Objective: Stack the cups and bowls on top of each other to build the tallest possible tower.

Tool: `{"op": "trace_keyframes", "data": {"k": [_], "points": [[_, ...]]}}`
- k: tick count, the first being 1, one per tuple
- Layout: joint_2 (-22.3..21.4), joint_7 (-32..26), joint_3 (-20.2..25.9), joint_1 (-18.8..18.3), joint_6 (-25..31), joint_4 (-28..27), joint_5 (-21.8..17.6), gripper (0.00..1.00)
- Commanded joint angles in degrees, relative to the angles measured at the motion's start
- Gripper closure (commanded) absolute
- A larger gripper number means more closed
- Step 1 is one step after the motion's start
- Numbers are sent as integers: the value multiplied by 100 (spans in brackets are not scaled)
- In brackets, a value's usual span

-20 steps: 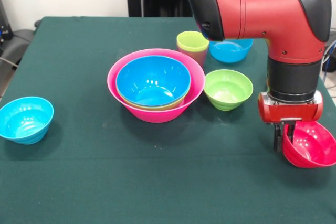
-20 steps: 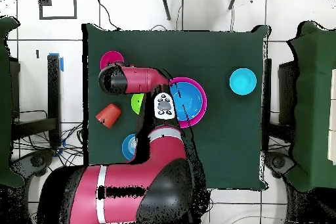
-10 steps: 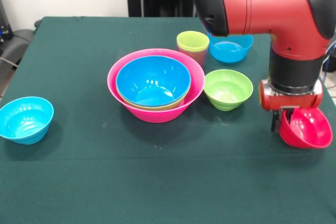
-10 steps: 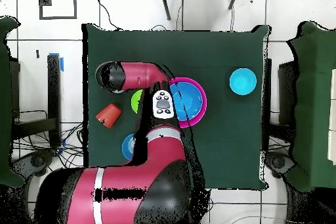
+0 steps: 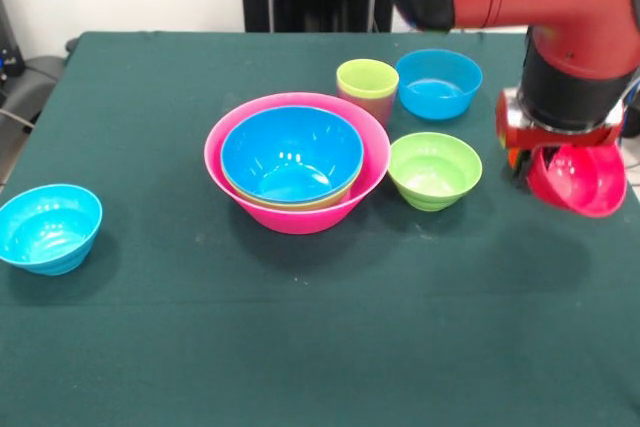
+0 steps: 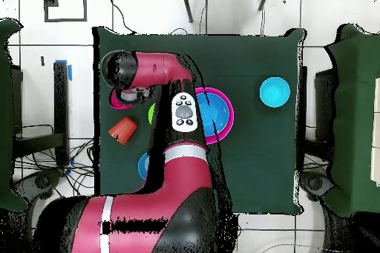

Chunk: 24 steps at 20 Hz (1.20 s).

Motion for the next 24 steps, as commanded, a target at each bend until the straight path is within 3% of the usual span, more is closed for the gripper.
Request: {"op": "trace_keyframes", "data": {"k": [1, 14, 20, 24], "points": [[-281, -997, 214, -108, 1665, -1153, -650, 100], [-123, -1723, 397, -408, 2898, -2190, -1256, 100], [-366, -2064, 339, -565, 2895, -1924, -1458, 100], [-616, -1954, 325, -569, 2790, -1609, -1479, 100]]}}
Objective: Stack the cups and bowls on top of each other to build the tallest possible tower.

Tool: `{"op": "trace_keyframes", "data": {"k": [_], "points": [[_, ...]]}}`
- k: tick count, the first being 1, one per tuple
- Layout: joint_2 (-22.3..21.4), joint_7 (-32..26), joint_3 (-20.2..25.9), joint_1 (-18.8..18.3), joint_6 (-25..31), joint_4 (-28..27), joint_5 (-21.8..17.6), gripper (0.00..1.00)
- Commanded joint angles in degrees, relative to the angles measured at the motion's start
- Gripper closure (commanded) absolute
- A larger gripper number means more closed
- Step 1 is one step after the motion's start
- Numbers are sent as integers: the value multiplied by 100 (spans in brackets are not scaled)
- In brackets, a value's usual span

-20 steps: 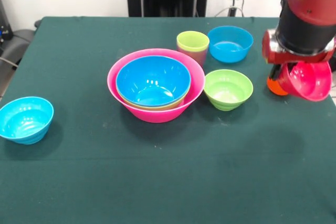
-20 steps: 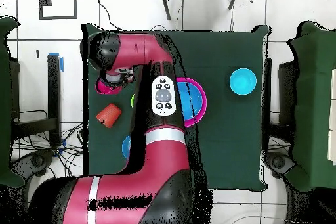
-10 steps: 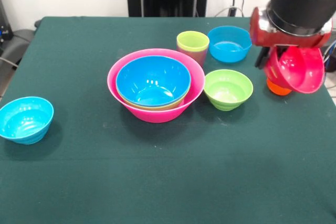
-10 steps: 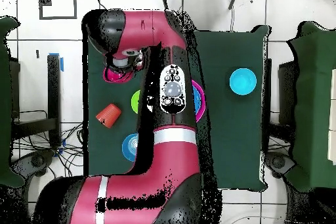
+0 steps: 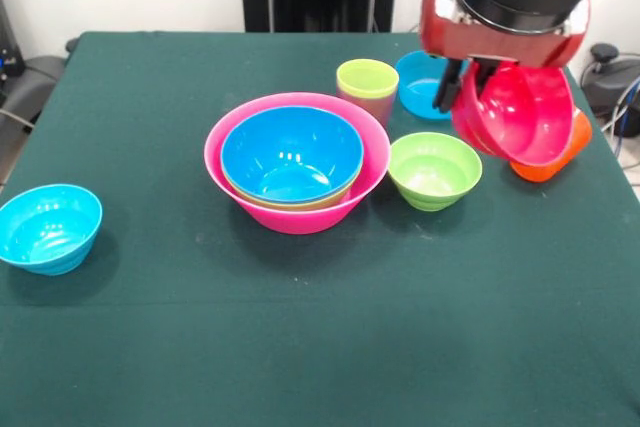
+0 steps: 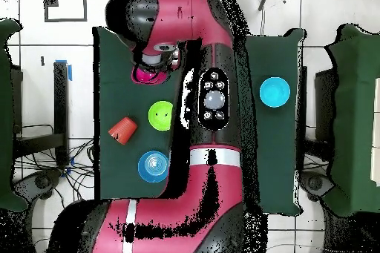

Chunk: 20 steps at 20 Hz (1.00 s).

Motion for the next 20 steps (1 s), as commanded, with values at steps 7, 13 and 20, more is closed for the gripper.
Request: {"op": "trace_keyframes", "data": {"k": [7, 13, 20], "points": [[-425, -2217, 332, -236, 932, -15, -671, 100], [-505, -2480, 312, -283, 1595, -553, -985, 100], [-945, -2508, 171, -342, 1505, -261, -1130, 100]]}}
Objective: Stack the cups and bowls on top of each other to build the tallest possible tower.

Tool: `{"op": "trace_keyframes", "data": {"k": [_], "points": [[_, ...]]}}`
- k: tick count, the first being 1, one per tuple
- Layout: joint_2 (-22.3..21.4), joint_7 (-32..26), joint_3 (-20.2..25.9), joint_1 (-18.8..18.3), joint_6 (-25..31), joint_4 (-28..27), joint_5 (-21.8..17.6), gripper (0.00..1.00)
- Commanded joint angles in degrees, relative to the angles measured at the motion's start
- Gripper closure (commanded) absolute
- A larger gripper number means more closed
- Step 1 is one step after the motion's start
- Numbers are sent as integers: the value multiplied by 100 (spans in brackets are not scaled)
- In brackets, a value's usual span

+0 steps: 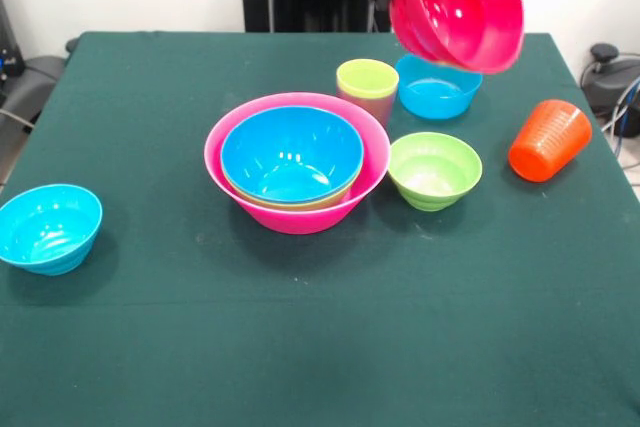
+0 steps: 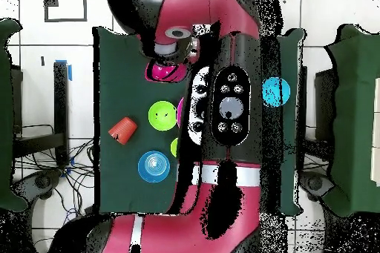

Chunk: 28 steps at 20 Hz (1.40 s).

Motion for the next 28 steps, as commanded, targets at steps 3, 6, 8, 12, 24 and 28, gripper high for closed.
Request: {"op": "trace_keyframes", "data": {"k": [3, 6, 8, 12, 24, 28], "points": [[-613, -2089, 154, -240, 135, 499, -522, 100], [-770, -2164, 126, -265, -96, 731, -561, 100], [-845, -2225, 101, -249, -214, 772, -642, 100], [-988, -2296, 87, -280, -735, 1122, -707, 100], [-913, -2500, 318, -613, -973, 1245, -676, 100], [-899, -2580, 357, -722, -1276, 1363, -711, 100]]}}
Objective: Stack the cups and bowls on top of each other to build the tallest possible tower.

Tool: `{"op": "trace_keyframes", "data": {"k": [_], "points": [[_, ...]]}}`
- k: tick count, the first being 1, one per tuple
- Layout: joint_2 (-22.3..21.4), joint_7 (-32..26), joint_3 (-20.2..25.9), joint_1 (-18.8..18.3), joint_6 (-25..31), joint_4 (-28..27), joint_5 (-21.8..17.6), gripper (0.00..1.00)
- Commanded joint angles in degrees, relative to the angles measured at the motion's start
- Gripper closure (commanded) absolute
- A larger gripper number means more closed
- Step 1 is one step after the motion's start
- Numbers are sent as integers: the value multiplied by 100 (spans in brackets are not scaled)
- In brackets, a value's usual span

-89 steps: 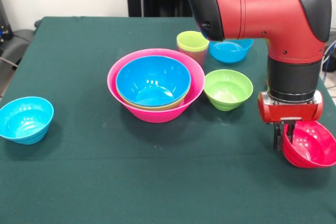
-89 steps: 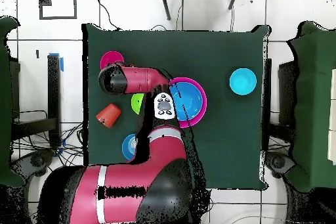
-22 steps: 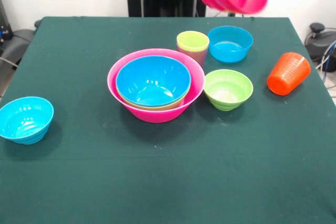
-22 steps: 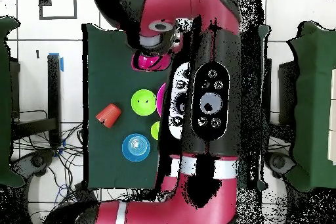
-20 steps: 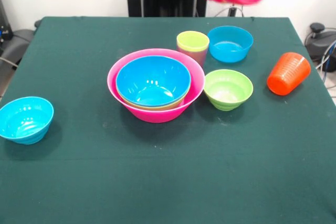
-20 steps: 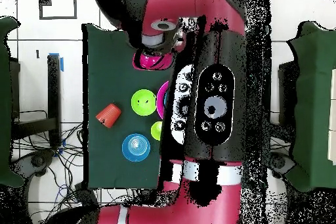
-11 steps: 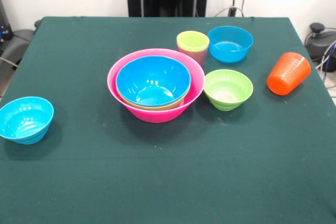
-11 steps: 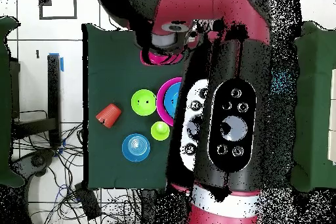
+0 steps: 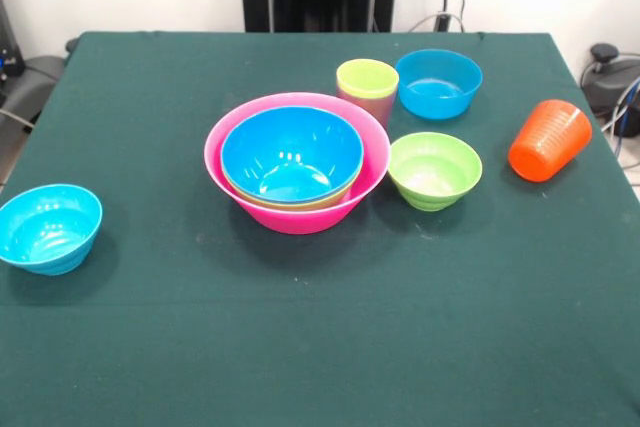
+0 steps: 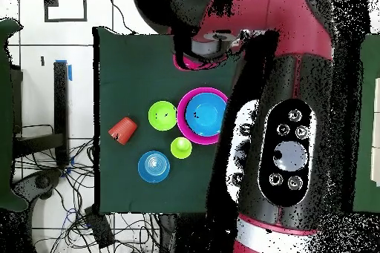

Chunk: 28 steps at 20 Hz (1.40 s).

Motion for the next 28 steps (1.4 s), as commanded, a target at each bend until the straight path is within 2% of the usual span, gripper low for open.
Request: {"op": "trace_keyframes", "data": {"k": [1, 8, 15, 18, 28], "points": [[227, -2208, 458, -250, -462, 804, -517, 100], [259, -2223, 558, -478, -875, 1460, -450, 100], [276, -2614, 764, -793, -1924, 1964, -661, 100], [268, -2630, 810, -879, -2207, 2093, -748, 100], [8, -2331, 757, -827, -2608, 2513, -899, 100]]}}
